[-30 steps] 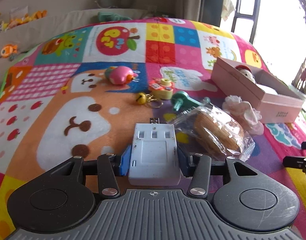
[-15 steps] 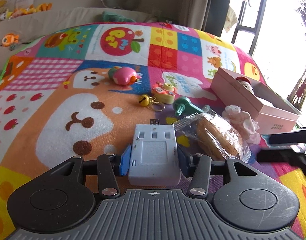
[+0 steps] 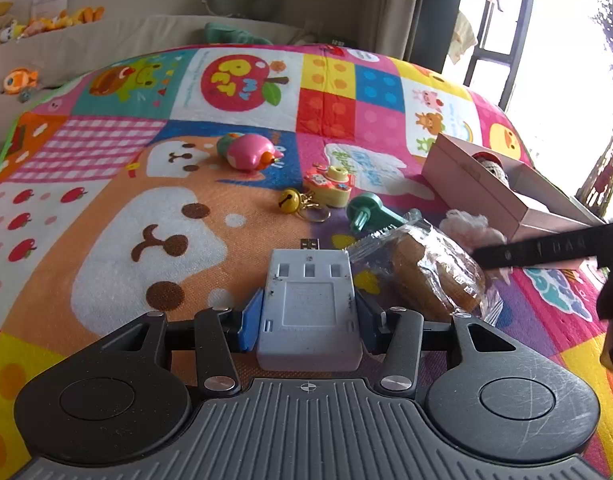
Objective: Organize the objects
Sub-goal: 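Grasp the bagged bread bun with the right tool while the left tool holds the white device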
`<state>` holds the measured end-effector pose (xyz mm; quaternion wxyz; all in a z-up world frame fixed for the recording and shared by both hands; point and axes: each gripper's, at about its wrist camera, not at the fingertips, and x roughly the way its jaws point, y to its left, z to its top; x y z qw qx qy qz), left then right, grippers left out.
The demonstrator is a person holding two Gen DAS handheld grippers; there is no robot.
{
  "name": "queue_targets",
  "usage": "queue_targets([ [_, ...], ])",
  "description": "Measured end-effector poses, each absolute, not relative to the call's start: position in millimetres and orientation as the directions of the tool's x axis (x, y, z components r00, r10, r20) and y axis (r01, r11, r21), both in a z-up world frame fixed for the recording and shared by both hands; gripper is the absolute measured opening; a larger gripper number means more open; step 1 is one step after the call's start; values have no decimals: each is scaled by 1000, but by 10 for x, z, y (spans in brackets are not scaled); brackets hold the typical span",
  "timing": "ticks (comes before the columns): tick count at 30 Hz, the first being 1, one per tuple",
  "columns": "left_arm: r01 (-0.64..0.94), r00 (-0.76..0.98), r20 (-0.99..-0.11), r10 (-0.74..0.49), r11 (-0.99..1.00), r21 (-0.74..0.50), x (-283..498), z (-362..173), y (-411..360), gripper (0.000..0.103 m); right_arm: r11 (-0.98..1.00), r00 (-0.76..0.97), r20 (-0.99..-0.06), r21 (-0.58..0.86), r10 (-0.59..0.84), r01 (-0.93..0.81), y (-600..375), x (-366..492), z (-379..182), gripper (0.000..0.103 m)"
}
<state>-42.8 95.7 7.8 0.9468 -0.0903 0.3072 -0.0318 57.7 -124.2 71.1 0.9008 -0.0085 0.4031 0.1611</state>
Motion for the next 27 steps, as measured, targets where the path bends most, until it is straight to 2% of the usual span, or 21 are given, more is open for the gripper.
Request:
queue_targets([
  [4, 5, 809, -576, -115, 982, -190, -427, 77, 958, 53, 949, 680, -708, -49, 188, -313, -1208, 374, 691, 50],
  [7, 5, 809, -576, -114, 982, -188, -426, 77, 956, 53, 933, 732, -653, -105, 196, -344, -1221, 188, 823, 57],
  [9, 4, 809, -577, -114, 982, -187, -427, 77, 953, 53, 918, 744, -616, -86, 257, -388, -1222, 78, 953, 63],
  [14, 5, 808, -578, -110, 984, -179, -428, 69, 958, 53, 861, 653, -627, 57, 424, -505, -1054, 79, 1070, 65],
  [17, 5, 808, -578, -111, 983, -181, -427, 70, 955, 53, 853, 622, -650, 81, 437, -515, -860, 228, 975, 65],
  [21, 6, 808, -579, -109, 984, -177, -425, 67, 951, 53, 861, 560, -709, 131, 428, -491, -717, 501, 751, 76],
  [23, 5, 808, -580, -108, 984, -176, -428, 67, 958, 53, 856, 533, -726, 151, 435, -494, -694, 531, 699, 75],
  [27, 6, 808, -579, -110, 984, -178, -426, 67, 957, 53, 830, 483, -739, 182, 469, -528, -749, 404, 701, 53],
])
